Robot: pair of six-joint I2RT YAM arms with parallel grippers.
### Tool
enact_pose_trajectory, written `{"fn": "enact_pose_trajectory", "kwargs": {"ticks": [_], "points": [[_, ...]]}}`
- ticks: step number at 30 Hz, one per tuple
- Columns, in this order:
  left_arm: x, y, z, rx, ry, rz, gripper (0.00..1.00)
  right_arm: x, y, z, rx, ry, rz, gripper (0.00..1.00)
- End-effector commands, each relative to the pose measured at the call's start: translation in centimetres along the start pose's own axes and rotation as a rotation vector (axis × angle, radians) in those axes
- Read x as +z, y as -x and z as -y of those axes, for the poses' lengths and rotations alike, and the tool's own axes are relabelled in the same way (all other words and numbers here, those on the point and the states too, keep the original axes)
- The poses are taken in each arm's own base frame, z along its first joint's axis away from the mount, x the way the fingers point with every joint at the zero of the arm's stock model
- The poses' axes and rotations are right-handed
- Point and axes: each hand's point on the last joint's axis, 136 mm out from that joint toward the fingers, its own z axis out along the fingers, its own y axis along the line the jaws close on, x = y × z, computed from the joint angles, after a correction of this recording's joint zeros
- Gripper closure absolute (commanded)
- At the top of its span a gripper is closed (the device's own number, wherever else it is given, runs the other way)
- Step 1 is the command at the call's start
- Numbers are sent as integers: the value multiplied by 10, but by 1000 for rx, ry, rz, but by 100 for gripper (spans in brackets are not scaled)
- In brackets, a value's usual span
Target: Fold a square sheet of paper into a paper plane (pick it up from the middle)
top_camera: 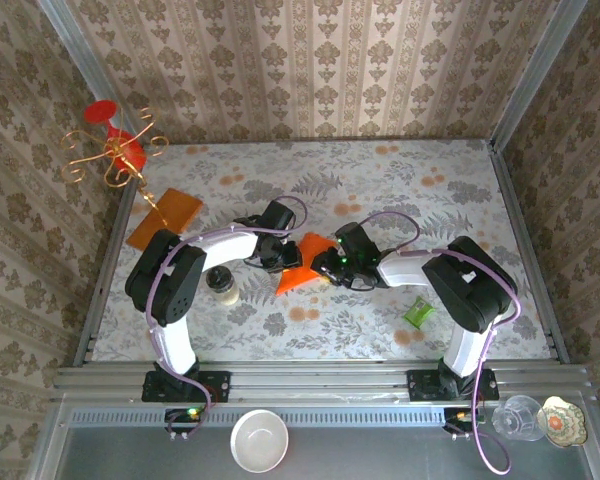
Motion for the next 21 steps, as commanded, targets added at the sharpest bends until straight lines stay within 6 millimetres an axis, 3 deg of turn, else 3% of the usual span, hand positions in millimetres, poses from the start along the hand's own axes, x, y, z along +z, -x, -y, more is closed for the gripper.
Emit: {"fn": "enact_pose_trajectory", "kwargs": {"ticks": [1, 13, 21], "points": [[-2, -10, -16, -29, 50, -21, 73, 0, 5, -7, 30, 55, 38, 72], [-31, -2, 11, 35, -36, 62, 71, -31, 16, -9, 13, 65, 163, 96], [-46, -12, 37, 248, -87, 189, 61, -61, 19, -5, 39, 59, 244, 100]]}}
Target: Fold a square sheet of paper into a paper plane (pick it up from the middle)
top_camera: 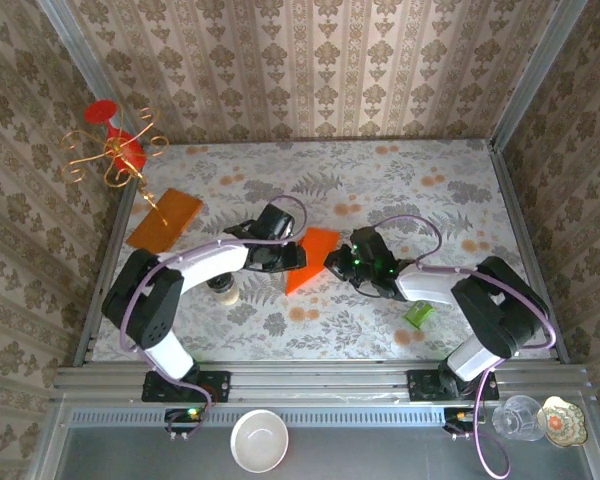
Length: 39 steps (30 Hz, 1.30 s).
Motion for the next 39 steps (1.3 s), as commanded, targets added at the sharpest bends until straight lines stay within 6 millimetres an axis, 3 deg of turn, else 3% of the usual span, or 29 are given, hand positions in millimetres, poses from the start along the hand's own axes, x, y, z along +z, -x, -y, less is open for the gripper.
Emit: {"fn": "enact_pose_trajectory", "kwargs": {"ticks": [1, 6, 9, 13, 19, 24, 39], "points": [[-7, 1, 11, 153, -1, 82, 59, -16, 10, 5, 27, -29, 74, 100], [-5, -8, 27, 340, -2, 146, 50, -34, 14, 13, 103, -59, 105, 100], [-4, -10, 37, 414, -48, 189, 48, -46, 18, 5, 140, -25, 117, 100], [-4, -14, 56, 542, -127, 254, 45, -50, 18, -1, 166, -22, 100, 100], [0, -14, 68, 720, -122, 320, 43, -48, 20, 3, 190, -44, 96, 100], [2, -21, 73, 813, -155, 362, 43, -44, 19, 12, 214, -77, 91, 100], [35, -42, 72, 1013, -146, 328, 50, -39, 15, 23, 293, -90, 67, 100]]}}
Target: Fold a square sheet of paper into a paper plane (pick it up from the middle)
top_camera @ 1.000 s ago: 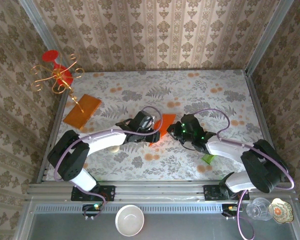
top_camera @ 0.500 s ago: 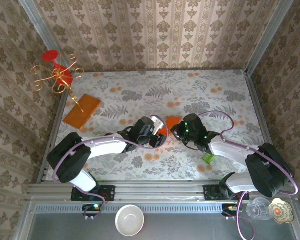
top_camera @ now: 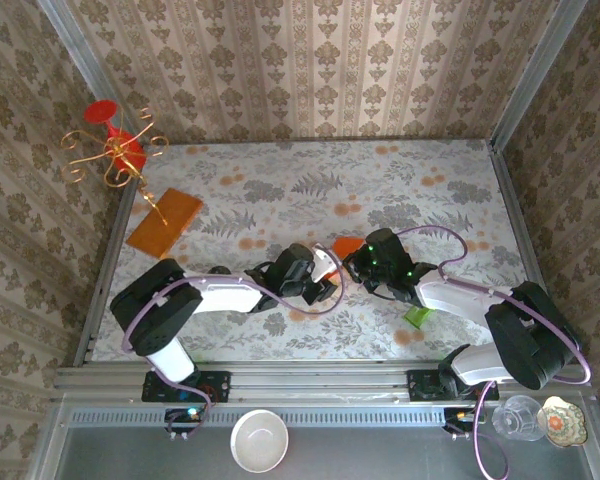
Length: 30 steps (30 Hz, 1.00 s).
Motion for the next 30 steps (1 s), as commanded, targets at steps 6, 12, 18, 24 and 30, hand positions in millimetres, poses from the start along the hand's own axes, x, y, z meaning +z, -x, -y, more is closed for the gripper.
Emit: {"fn": "enact_pose_trajectory", "kwargs": {"ticks": [6, 12, 18, 24, 30], "points": [[6, -1, 0, 75, 10, 33, 55, 7, 0, 11, 63, -36, -21, 100], [5, -4, -1, 77, 9, 31, 61, 6, -2, 7, 74, -18, -35, 100], [3, -8, -4, 78, 14, 23, 59, 5, -4, 2, 94, 1, -55, 100], [1, -10, -6, 86, 24, 18, 58, 6, -8, -2, 130, 22, -84, 100], [-1, -11, -9, 88, 39, 16, 65, 7, -12, 0, 156, 18, -104, 100]]}}
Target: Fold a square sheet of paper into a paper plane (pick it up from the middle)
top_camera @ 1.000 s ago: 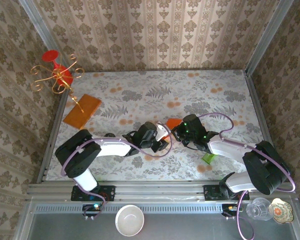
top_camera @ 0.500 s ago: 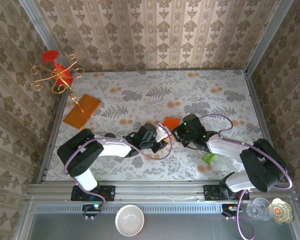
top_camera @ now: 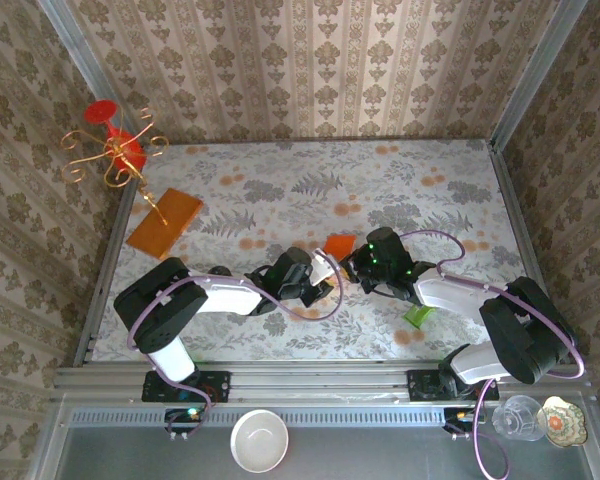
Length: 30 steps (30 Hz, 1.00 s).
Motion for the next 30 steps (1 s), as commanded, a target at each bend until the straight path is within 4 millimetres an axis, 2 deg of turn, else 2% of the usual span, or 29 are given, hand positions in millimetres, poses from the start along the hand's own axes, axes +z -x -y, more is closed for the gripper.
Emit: {"fn": "enact_pose_trajectory", "kwargs": {"ticks": [1, 3, 5, 9, 10, 13, 16, 21, 30], "points": [[-5, -2, -5, 23, 23, 2, 68, 2, -2, 3, 36, -2, -23, 100], [-6, -3, -5, 25, 23, 2, 74, 1, -2, 5, 37, -9, -22, 98], [-7, -3, -5, 23, 22, -2, 78, -1, 0, 8, 24, -29, -19, 91], [-10, -6, -5, 9, 4, -7, 85, -6, 10, 16, -44, -82, 11, 59], [-11, -7, -5, -6, -2, -11, 86, -13, 13, 11, -76, -76, 28, 51], [-15, -11, -6, -62, -36, -10, 90, -23, 25, 12, -174, -115, 60, 39], [-17, -13, -5, -147, -95, -13, 93, -28, 32, 17, -257, -166, 72, 34], [-22, -15, -8, -328, -178, -23, 98, -30, 36, 27, -334, -209, 75, 32], [-19, -14, -18, -551, -271, -77, 100, -23, 29, 25, -501, -164, 27, 32]]}}
